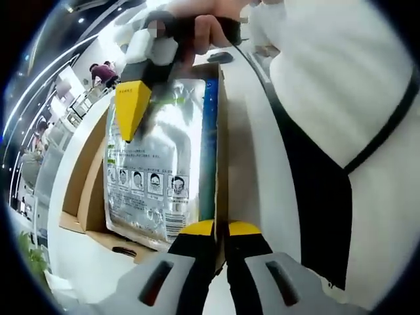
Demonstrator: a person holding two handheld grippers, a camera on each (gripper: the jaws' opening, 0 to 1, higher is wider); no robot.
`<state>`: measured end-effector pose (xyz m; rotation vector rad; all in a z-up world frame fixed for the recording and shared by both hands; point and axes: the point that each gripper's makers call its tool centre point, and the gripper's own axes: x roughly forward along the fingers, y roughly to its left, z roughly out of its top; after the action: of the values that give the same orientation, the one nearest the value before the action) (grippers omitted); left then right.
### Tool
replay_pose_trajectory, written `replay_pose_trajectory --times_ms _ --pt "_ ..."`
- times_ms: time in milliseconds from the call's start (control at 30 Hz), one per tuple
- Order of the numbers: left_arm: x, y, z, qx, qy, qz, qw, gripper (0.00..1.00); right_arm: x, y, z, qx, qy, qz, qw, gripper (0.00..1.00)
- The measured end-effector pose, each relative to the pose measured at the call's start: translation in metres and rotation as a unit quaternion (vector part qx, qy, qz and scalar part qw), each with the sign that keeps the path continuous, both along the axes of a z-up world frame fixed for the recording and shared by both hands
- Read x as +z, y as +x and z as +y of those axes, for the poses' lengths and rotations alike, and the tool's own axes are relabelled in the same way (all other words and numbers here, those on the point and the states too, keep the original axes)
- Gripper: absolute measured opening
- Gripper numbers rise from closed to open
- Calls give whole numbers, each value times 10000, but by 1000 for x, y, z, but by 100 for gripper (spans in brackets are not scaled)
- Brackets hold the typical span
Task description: Operate the shoe box by opening the lid, removing the specified soft item, and placing it in the target area until the item is outside and the box remains undamaged.
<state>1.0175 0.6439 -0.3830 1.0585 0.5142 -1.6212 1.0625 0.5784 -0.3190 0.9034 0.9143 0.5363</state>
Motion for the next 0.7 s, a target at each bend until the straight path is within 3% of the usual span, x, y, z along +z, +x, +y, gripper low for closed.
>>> replay_pose_trajectory --times_ms 67,167,300,500,633,700 --pt "0 0 0 -4 34 5 10000 4 -2 -3 -2 20 -67 2 10000 6" --pt "-1 0 0 -23 98 0 9999 4 0 -4 -5 -107 244 26 9996 4" --pt "-1 0 0 -1 128 -38 9999 4 4 -6 -3 -87 338 40 9994 2" --pt "-2 1 2 24 179 -54 9998 4 5 -6 1 -79 334 3 9994 0" --pt "-1 1 2 36 225 -33 9997 4 6 -7 2 -24 47 -184 9998 0" --pt "-2 1 3 41 230 -27 9997 4 11 -11 1 -17 91 -183 9998 0"
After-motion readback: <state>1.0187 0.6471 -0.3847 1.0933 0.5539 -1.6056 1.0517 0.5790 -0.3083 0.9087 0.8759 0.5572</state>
